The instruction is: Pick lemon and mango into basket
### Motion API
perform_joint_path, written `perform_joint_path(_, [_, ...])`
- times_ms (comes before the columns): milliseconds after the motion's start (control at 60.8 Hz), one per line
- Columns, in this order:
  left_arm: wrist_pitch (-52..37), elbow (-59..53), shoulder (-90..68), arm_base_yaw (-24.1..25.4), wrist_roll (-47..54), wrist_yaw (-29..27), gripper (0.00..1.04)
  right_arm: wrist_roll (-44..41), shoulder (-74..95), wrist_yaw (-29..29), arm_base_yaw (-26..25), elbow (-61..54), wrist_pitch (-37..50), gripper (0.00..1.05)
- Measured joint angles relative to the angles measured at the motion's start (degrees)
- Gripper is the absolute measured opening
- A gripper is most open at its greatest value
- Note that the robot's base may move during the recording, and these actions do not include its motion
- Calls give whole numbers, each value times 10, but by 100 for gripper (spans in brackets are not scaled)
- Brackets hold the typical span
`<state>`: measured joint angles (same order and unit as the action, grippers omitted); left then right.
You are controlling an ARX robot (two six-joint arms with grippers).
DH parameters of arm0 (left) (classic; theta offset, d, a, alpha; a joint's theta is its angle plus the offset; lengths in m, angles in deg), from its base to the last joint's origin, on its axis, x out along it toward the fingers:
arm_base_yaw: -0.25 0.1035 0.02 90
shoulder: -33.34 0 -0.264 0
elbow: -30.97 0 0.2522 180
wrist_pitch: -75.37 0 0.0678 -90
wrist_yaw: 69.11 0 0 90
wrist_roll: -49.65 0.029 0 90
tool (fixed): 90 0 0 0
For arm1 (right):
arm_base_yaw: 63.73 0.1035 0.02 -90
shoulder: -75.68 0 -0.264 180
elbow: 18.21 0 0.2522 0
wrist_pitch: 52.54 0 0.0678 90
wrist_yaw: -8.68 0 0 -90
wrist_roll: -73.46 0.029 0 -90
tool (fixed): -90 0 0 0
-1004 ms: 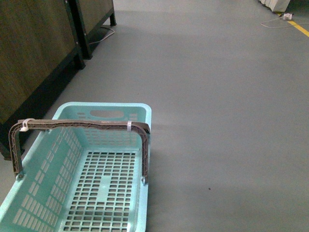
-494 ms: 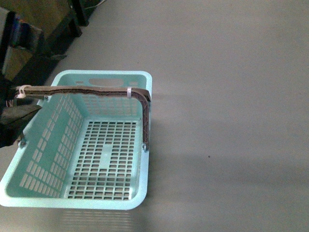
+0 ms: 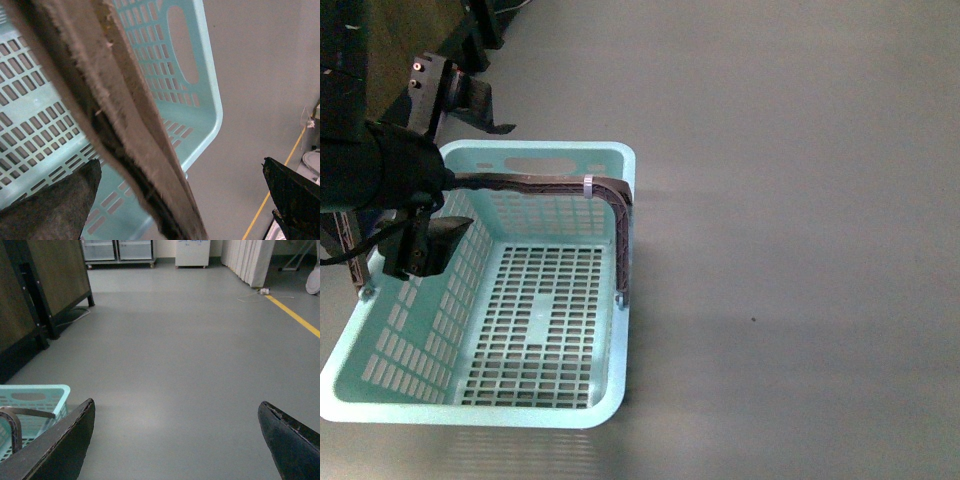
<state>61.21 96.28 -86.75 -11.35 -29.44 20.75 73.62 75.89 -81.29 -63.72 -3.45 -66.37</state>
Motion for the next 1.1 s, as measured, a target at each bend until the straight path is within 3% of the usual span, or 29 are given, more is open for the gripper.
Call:
perform_joint_path(132, [9, 38, -27, 0, -1, -3, 97, 0, 0, 0, 0, 0, 0, 96])
perform_joint_path(576, [23, 80, -70, 1, -27, -5, 26, 0, 0, 0, 0, 0, 0, 96])
perform_joint_path(724, [16, 63, -54, 2, -59, 1, 8, 0, 0, 0, 0, 0, 0, 96])
perform_joint_path(1102, [17, -61, 196, 9, -85, 4, 6, 0, 0, 0, 0, 0, 0, 96])
